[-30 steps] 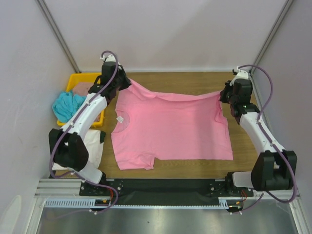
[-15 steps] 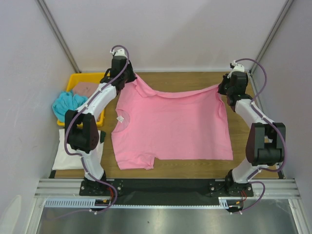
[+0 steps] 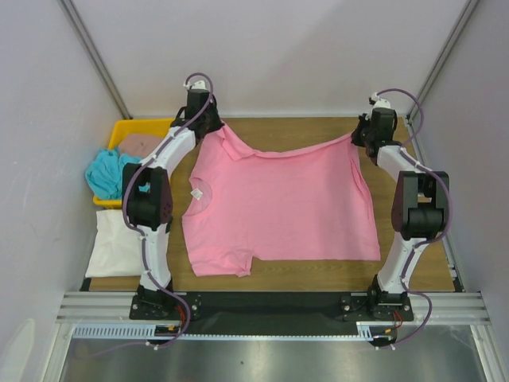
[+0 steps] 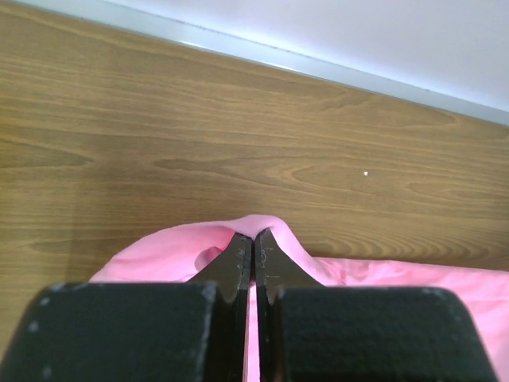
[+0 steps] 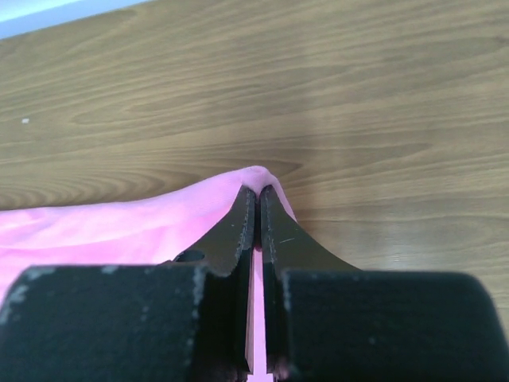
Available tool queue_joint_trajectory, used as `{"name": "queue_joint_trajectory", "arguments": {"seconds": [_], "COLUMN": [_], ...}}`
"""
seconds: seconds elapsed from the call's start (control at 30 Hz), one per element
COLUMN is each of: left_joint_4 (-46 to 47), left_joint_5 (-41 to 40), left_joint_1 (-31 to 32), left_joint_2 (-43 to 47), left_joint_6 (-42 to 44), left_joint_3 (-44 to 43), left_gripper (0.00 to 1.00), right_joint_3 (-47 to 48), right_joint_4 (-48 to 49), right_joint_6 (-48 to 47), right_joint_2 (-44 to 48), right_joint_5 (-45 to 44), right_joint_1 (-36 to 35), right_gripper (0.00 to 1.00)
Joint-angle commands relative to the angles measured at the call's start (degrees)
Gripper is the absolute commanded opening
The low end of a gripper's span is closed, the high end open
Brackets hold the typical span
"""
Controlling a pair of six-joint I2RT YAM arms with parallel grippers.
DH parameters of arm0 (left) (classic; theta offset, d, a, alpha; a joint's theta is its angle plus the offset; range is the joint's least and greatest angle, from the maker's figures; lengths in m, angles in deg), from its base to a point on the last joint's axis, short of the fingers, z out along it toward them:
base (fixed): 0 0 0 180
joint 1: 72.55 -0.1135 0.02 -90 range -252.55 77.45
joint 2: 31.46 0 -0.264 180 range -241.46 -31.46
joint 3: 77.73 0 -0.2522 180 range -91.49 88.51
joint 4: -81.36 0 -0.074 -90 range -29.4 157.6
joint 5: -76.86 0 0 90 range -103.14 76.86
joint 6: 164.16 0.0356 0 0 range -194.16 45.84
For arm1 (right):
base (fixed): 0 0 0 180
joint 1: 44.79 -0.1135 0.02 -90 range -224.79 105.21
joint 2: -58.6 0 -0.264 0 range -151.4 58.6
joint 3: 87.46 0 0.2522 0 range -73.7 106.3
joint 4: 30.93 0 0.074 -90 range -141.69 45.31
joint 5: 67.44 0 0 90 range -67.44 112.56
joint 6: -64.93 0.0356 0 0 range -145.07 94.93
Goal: Fold and stack the t-shirts
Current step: Flatten the tshirt out
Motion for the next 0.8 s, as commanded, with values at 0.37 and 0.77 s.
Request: {"name": "queue_joint_trajectory", "arguments": {"seconds": [0.37, 0.77], "left_joint_4": [-1.8, -3.6], "left_joint_5": [14.5, 20.0], "left_joint_1": [-4.9, -4.9], "left_joint_2": [-2.2, 4.0], "left_joint_6": [-6.1, -7.1], "left_joint_3": [-5.1, 2.2], "left_gripper": [0.00, 0.00], "right_joint_3": [10.3, 10.6], "right_joint_4": [-3.2, -7.6], "right_joint_6": [-2.1, -2.2], "right_joint_2": [-7.9, -7.5], "right_joint_5": [2.4, 3.9], "right_joint_1": [2.3, 3.4], "right_gripper": [0.00, 0.00]}}
